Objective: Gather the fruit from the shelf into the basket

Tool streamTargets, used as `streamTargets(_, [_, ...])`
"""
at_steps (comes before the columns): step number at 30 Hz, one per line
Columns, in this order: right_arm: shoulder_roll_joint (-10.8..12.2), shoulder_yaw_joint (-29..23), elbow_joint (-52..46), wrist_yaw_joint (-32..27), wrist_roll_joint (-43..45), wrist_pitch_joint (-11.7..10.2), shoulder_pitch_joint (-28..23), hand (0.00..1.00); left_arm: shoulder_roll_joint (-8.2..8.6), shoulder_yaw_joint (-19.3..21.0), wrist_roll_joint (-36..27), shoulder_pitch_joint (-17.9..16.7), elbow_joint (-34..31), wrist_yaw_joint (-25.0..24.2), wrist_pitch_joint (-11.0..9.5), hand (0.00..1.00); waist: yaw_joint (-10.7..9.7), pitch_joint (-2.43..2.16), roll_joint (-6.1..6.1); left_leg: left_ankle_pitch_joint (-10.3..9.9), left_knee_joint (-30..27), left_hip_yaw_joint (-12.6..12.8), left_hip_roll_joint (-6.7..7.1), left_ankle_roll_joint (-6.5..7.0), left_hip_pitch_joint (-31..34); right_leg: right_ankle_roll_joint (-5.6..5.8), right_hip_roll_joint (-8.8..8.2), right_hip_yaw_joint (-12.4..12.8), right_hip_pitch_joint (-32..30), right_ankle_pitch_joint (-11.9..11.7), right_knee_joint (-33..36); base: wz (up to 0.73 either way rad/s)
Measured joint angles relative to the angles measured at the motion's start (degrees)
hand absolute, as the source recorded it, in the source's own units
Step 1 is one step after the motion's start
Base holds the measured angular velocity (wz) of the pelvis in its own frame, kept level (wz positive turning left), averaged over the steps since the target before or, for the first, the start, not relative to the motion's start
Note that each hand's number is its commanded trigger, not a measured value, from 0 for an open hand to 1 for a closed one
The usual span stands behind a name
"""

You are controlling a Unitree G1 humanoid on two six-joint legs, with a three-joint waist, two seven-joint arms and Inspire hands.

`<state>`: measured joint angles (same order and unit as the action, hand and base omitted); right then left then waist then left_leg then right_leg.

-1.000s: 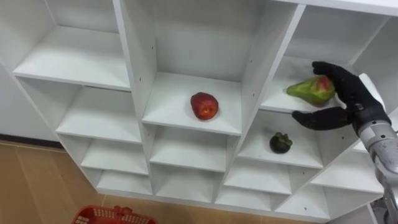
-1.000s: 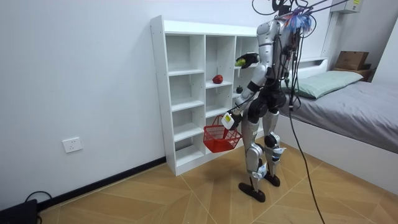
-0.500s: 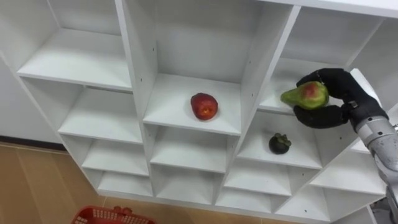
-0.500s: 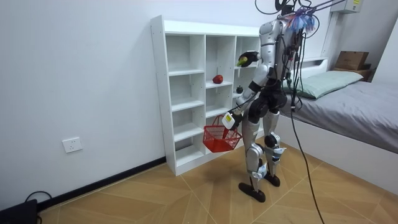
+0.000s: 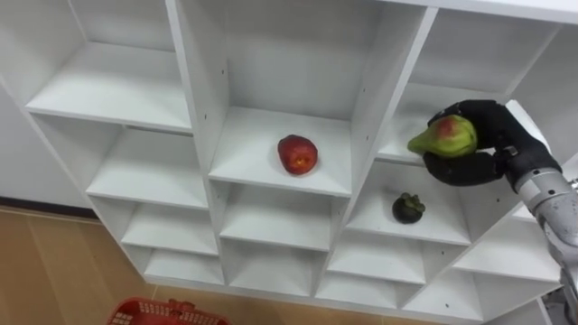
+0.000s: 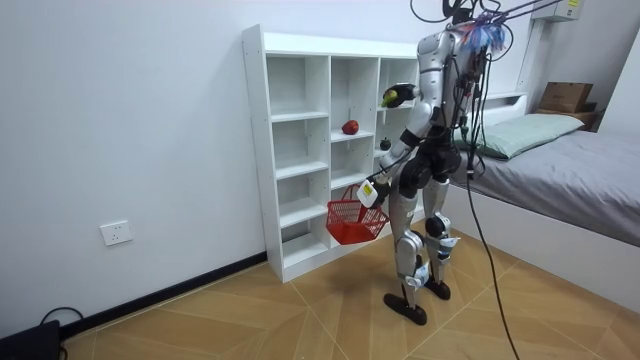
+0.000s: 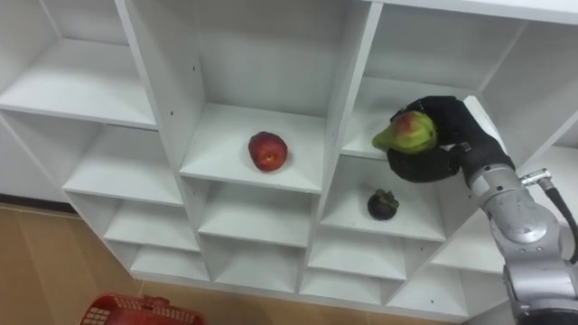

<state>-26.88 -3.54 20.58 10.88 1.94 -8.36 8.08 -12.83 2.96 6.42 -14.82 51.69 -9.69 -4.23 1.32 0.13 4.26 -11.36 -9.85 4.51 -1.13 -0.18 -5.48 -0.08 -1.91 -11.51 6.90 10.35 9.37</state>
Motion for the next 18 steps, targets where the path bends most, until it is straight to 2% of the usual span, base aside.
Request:
streamTargets(6, [0.61, 0.06, -1.53, 0.09, -1.94, 0.39, -0.84, 1.00, -0.02, -0.87, -0.13, 0.17, 0.16, 0.47, -0.01, 1.00, -0.41, -0.08, 0.13, 0.03, 0.19, 0.04, 0.00, -0.05, -0.15, -0.02, 0.04, -0.09, 0.04, -0.02, -0.70, 0.00])
streamTargets(9, [1.69, 0.07, -5.64, -0.09, -2.00, 0.44, -3.14, 1.00, 0.02, -0.93, -0.16, 0.54, 0.15, 0.70, -0.07, 1.00, -0.54, -0.03, 0.52, 0.04, 0.20, 0.14, 0.00, -0.07, 0.13, -0.02, -0.01, -0.15, -0.29, -0.02, -0.66, 0.00])
streamTargets(11, [2.41, 0.08, -9.80, 0.22, -1.92, 0.47, -5.18, 1.00, 0.26, -0.91, -0.21, 0.92, 0.10, 0.67, -0.20, 1.00, -0.46, -0.18, 0.58, 0.04, 0.17, 0.19, 0.02, -0.07, 0.95, -0.02, -0.04, 0.01, -1.05, -0.02, -0.57, 0.00])
streamTargets(13, [3.80, 0.10, -14.07, 0.97, -1.87, 0.46, -6.43, 1.00, 0.35, -0.91, -0.35, 1.18, 0.05, 0.62, -0.41, 1.00, -0.45, -0.18, 0.54, 0.04, 0.17, 0.27, 0.00, -0.07, 1.32, -0.02, -0.02, 0.16, -1.44, -0.02, -0.53, 0.00])
streamTargets(17, [4.34, 0.04, -14.74, 1.03, -1.73, 0.51, -6.93, 1.00, 0.75, -0.95, -1.10, 1.38, 0.04, 0.52, -0.48, 1.00, -0.56, -0.24, 0.28, 0.03, 0.23, 0.67, -0.09, -0.07, 1.38, -0.01, 0.00, 0.29, -1.81, -0.03, -0.28, -0.04])
streamTargets(18, [4.78, 0.04, -15.18, 1.04, -1.75, 0.51, -6.94, 1.00, 0.99, -0.96, -1.20, 1.53, 0.04, 0.52, -0.54, 1.00, -0.55, -0.11, -0.12, 0.03, 0.23, 0.91, -0.15, -0.07, 1.35, -0.01, 0.01, 0.45, -2.07, -0.03, 0.12, -0.09])
